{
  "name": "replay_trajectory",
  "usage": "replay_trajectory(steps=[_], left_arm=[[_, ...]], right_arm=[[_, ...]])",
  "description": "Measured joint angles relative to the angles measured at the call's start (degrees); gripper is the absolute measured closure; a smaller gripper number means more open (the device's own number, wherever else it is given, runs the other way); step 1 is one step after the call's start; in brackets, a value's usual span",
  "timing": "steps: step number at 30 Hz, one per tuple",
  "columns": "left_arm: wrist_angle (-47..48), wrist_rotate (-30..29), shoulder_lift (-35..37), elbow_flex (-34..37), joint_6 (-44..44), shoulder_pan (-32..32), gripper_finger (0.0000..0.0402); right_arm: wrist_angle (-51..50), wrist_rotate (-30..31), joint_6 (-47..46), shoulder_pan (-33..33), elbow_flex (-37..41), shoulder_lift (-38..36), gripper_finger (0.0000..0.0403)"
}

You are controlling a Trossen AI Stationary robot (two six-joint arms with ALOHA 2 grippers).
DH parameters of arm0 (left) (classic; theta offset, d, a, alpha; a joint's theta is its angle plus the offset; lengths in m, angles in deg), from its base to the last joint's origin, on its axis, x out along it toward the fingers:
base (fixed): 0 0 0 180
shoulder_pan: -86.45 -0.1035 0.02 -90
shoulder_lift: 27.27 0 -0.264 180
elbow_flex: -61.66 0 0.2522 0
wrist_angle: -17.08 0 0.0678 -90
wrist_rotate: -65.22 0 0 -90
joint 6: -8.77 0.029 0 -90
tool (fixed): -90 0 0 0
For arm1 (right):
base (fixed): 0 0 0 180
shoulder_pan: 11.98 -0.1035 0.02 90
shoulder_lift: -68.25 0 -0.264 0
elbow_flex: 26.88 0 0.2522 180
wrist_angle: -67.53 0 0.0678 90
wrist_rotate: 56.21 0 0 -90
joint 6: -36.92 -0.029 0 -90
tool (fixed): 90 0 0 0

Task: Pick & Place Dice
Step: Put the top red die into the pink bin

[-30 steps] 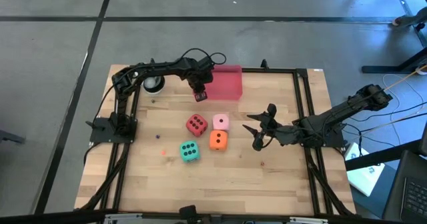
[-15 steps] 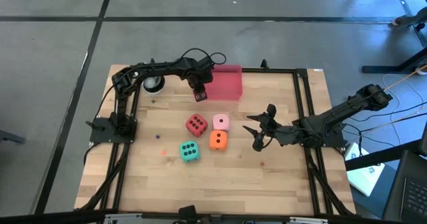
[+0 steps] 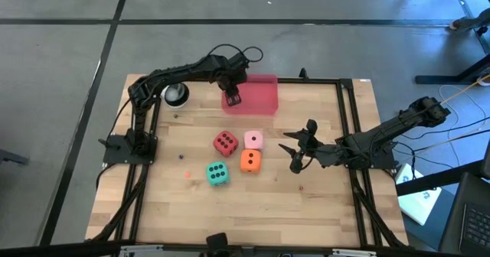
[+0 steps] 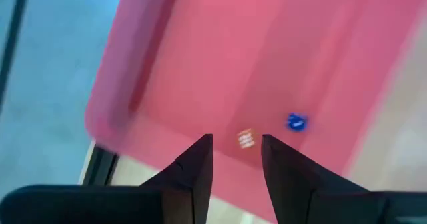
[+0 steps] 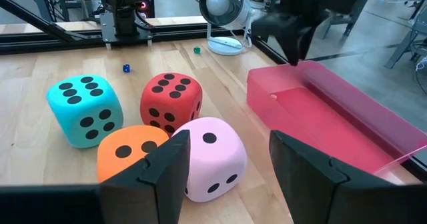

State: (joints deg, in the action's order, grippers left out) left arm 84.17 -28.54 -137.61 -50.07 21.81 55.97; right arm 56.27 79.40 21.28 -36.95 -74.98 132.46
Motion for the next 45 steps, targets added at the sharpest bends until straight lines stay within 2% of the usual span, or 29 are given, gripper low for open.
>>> replay_trajectory(steps=[5, 13, 16, 21, 26, 32, 38, 45], left_arm=[[0.48, 8.48, 3.51, -0.77, 0.55, 2.3, 0.0288], [1.24, 8.65, 13.95, -0.79, -0.45, 9.91, 0.029], [-0.82, 8.6, 19.11, 1.47, -1.25, 13.27, 0.029], [-11.13, 8.64, 29.8, 13.63, -3.14, 17.29, 0.0292], [-26.16, 8.45, 40.42, 28.94, -8.13, 19.3, 0.0291], [-43.93, 8.49, 49.9, 45.35, -13.68, 21.96, 0.0293], [-56.93, 8.49, 54.37, 57.44, -18.19, 24.04, 0.0294], [-66.66, 8.49, 54.98, 63.68, -20.77, 25.84, 0.0294]], right_arm=[[0.12, 1.87, 0.01, 0.07, 0.0, 0.0, 0.0197], [5.02, 3.48, 3.03, 0.07, 0.0, 0.0, 0.0197], [6.15, 3.48, 3.83, 0.07, -0.04, 0.0, 0.0197], [7.04, 3.48, 4.13, 0.17, -0.04, 0.0, 0.0197], [7.99, 3.45, 4.13, 0.17, -0.04, 0.0, 0.0197], [8.24, 3.45, 4.23, 0.17, -0.04, 0.0, 0.0197], [8.23, 3.45, 6.05, 0.22, -0.04, 0.0, 0.0197], [8.22, 3.45, 8.19, 0.26, -0.04, 0.0, 0.0197]])
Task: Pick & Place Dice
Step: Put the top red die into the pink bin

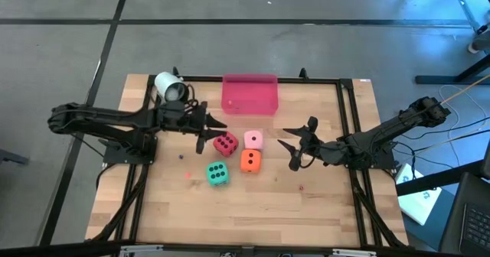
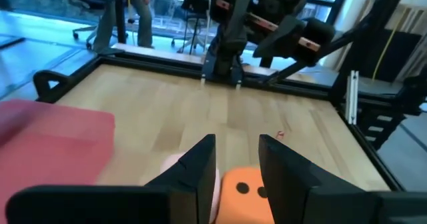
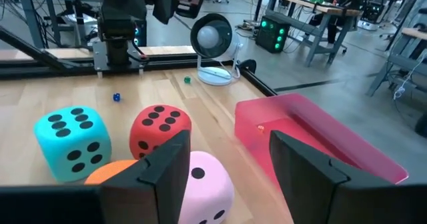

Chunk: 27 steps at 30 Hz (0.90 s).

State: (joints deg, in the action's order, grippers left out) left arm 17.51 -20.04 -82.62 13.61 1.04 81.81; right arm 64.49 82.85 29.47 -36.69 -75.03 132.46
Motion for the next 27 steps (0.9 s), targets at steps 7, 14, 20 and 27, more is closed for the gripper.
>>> replay_trajectory(steps=[7, 14, 20, 27], left_arm=[[-0.18, 0.01, -0.02, 0.4, 0.36, 0.9, 0.0292], [3.62, 0.01, -0.02, 0.4, 0.19, 1.71, 0.0297], [1.67, -0.04, -0.57, 0.4, -3.2, 1.7, 0.0293], [5.55, 6.01, -3.16, 0.37, -6.7, 1.72, 0.0274]], right_arm=[[0.0, -0.02, 5.13, 0.02, 0.0, 0.0, 0.0197], [-0.01, -0.01, 5.11, 0.57, 0.0, 0.0, 0.0197], [-0.02, -0.24, 4.67, 1.16, 0.0, 0.0, 0.0197], [-0.02, -1.22, 1.47, 1.16, 0.0, 0.0, 0.0197]])
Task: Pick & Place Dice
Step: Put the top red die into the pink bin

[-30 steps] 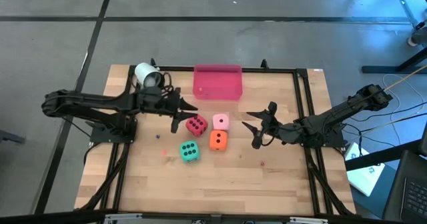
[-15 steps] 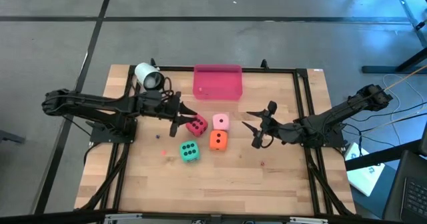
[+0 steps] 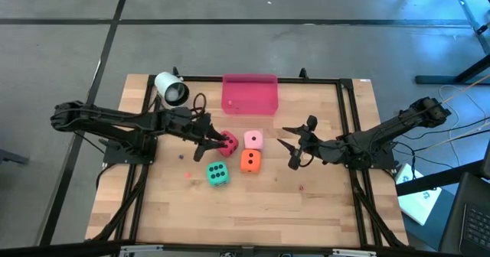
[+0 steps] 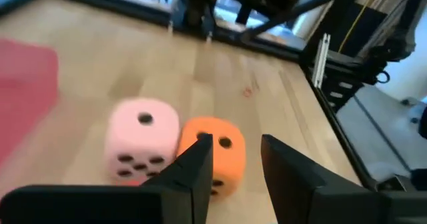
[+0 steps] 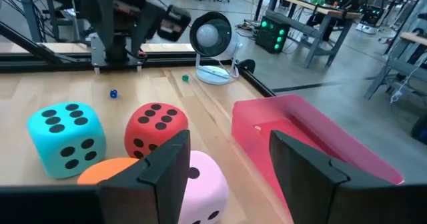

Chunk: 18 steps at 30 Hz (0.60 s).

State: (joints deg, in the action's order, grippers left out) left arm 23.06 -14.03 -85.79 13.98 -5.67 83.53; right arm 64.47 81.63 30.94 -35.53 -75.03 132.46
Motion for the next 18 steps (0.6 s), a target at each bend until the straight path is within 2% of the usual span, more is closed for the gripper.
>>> replay_trajectory(steps=[11, 18], left_arm=[[-0.2, 8.07, -1.28, 0.0, -9.09, 0.4, 0.0202], [-1.9, 5.09, -1.28, -1.7, -6.28, 2.84, 0.0195]], right_arm=[[-0.02, -0.92, -0.93, 0.0, 0.0, 0.0, 0.0197], [-0.02, -0.87, -0.64, 0.69, 0.02, 0.0, 0.0197]])
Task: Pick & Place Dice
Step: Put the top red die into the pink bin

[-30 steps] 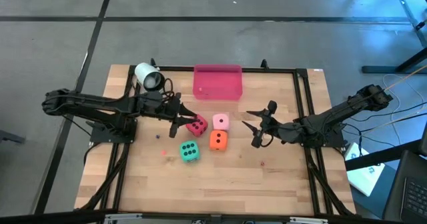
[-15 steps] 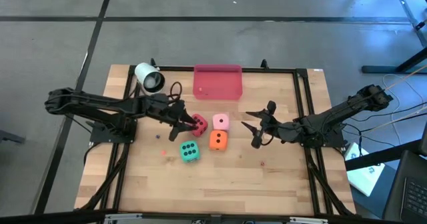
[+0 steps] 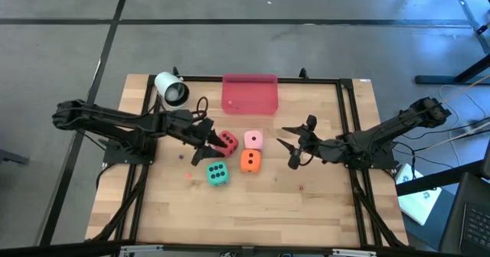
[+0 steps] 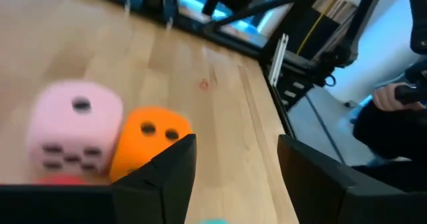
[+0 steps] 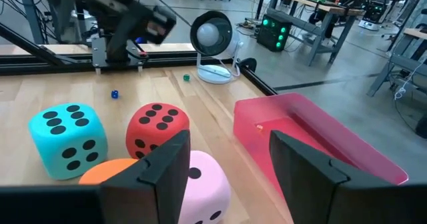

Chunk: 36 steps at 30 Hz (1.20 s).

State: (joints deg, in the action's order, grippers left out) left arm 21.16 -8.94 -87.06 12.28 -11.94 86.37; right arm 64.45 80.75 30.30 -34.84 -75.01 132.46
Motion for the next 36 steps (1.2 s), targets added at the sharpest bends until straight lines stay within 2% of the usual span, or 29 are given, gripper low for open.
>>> replay_trajectory(steps=[8, 16, 25, 31, 36], left_arm=[[-0.32, -1.24, 0.0, -3.87, 6.05, 0.42, 0.0194], [-3.87, -1.23, 0.0, -3.89, 6.4, 0.42, 0.0196], [-3.82, -2.08, 0.0, -3.89, 7.9, -0.04, 0.019], [-3.65, -3.11, 0.0, -3.89, 8.09, -0.56, 0.0158], [-2.53, -3.2, 0.0, -3.89, 8.08, -1.84, 0.0106]], right_arm=[[-0.5, -0.04, -0.23, 0.58, 0.01, 0.0, 0.0197], [-1.09, -0.04, -0.25, 0.58, 0.02, 0.0, 0.0197], [-1.17, -0.07, -0.4, 0.58, 0.03, 0.0, 0.0197], [-1.31, -0.09, -0.4, 0.58, 0.02, 0.0, 0.0197], [-1.31, -1.0, -0.42, 0.59, 0.02, 0.0, 0.0197]])
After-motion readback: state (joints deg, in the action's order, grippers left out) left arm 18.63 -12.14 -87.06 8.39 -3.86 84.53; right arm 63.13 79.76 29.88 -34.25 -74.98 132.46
